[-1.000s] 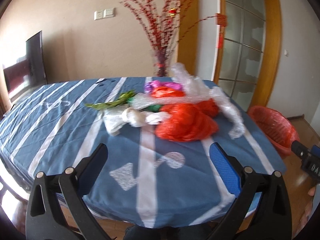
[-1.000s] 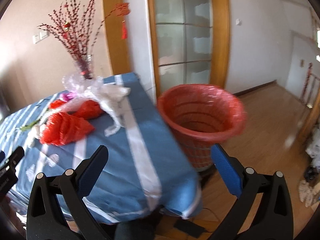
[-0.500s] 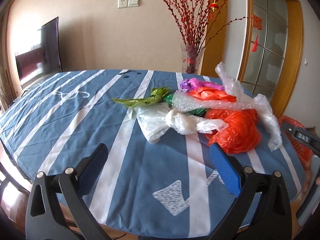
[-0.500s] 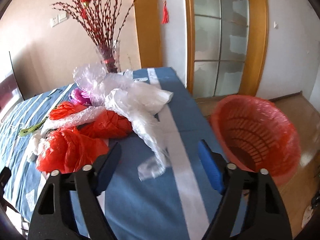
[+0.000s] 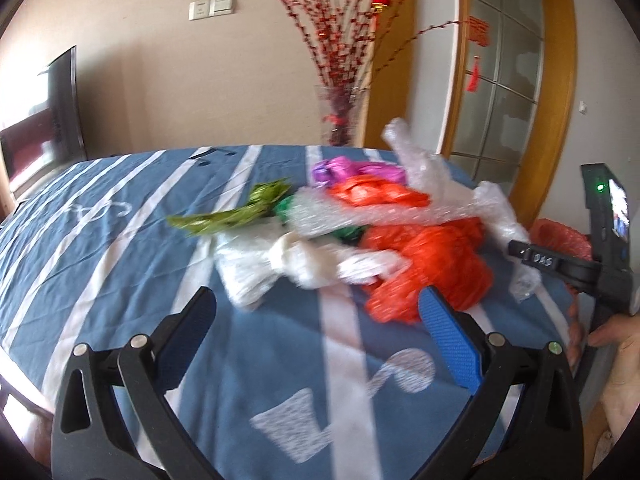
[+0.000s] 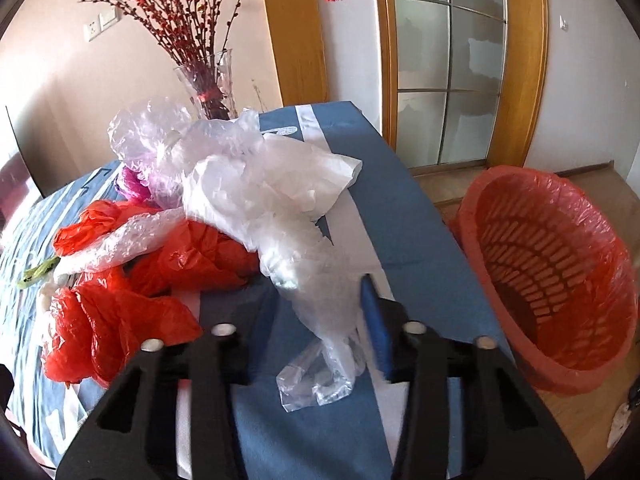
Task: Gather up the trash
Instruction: 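Close the right gripper on the white plastic bag on the pile, then carry the white bag to the red basket with the right gripper while the left gripper grasps the red bag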
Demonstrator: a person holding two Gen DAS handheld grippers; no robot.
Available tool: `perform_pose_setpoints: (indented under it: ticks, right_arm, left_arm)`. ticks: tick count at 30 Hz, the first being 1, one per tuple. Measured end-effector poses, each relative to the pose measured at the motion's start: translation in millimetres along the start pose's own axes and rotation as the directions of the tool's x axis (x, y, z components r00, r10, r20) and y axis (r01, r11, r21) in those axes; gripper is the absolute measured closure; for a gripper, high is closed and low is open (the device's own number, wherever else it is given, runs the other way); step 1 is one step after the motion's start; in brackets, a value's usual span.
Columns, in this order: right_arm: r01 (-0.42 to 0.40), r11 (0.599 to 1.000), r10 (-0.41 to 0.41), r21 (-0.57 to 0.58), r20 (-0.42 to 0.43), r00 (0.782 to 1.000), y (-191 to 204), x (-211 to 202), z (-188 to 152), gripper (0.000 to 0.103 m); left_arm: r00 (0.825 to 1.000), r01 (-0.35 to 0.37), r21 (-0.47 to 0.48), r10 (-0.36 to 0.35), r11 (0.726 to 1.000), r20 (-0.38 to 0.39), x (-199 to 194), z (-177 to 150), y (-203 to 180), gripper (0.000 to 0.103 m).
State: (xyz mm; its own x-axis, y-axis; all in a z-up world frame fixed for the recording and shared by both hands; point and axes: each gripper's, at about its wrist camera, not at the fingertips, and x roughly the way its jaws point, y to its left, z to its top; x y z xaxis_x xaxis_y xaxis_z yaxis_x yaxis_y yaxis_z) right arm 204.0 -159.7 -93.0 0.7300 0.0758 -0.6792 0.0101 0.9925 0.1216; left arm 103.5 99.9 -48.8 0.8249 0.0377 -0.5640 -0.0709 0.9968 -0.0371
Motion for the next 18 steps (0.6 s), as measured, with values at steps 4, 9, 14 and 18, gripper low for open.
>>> perform_pose_setpoints:
  ticks: [4,9,14,18]
  right_arm:
    - [-0.022,1.0,0.022,0.009,-0.003,1.0,-6,-5,-2,0.093]
    - [-0.032,0.999,0.031,0.044,0.014,0.999,-24,-21,-6,0.095]
    - [-0.036,0.998,0.034,0.058,0.026,0.999,-39,-37,-8,0.095]
    - [-0.041,0.997,0.039,0.064,0.029,0.999,-45,-43,-9,0.095]
  left_arm:
    - [0.998,0.065,0.037,-0.065,0.997,-0.002,8,12,-21,0.009]
    - [0.994,0.106,0.105,-0.103,0.989,-0.035,30,26,-49,0.022]
    - [0.989,0.134,0.151,-0.124,0.979,-0.075,51,30,-66,0.026]
    - [0.982,0.158,0.186,-0.134,0.97,-0.136,67,30,-76,0.03]
